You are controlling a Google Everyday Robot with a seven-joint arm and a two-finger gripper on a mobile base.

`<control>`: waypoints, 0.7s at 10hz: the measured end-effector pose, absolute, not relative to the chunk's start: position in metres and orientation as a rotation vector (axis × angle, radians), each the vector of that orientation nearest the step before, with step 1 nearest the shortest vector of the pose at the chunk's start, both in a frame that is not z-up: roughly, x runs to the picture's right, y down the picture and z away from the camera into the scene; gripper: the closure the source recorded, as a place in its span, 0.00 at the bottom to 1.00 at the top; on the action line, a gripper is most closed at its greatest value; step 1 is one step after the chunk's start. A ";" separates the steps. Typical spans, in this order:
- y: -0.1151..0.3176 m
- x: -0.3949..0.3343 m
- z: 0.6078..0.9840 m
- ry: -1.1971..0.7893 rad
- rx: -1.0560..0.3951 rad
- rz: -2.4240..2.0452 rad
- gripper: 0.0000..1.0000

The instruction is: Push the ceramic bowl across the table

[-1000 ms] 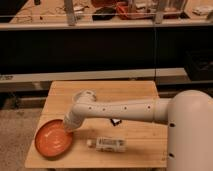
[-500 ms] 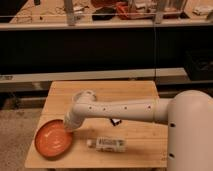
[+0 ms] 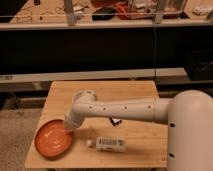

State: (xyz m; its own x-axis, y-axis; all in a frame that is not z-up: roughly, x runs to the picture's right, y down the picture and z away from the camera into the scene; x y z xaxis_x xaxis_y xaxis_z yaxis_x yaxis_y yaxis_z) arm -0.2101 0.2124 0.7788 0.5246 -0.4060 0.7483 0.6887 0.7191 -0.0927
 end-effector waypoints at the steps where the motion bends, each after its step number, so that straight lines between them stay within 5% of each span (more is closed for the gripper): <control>1: 0.212 -0.210 0.779 -0.770 -0.409 -0.670 1.00; 7: 0.212 -0.208 0.779 -0.761 -0.426 -0.629 1.00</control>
State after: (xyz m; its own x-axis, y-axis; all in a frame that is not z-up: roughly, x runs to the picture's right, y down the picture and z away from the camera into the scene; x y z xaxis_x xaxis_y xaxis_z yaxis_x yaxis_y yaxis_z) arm -0.2080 0.2124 0.7788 0.5575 -0.3675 0.7444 0.6615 0.7384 -0.1309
